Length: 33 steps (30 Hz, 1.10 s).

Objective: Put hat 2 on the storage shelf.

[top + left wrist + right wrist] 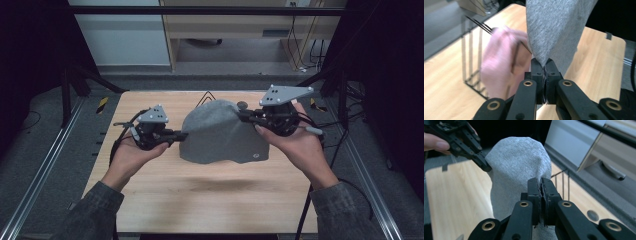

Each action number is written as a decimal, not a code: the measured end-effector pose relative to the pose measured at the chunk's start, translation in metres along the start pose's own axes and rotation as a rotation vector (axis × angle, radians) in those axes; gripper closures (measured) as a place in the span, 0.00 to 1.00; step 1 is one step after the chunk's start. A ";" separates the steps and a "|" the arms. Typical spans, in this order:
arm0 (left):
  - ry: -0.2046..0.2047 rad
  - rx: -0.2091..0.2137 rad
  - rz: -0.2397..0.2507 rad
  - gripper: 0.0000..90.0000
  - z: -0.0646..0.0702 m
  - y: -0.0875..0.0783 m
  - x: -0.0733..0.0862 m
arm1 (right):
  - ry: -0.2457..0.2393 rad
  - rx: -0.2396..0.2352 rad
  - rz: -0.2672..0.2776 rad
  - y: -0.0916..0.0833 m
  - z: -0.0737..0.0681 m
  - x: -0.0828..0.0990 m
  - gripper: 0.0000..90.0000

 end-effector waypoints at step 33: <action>0.033 -0.303 0.053 0.98 -0.098 0.018 -0.075 | 0.031 0.176 0.058 0.079 0.113 -0.055 0.96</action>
Point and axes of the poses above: each handheld gripper's, and its own axes: y roughly forward along the jaws, x roughly out of its underside, z roughly to its right, the point moved 4 cm from there along y, roughly forward along the jaws, and after that the axes turned 2 degrees about y, right-handed, at the moved point
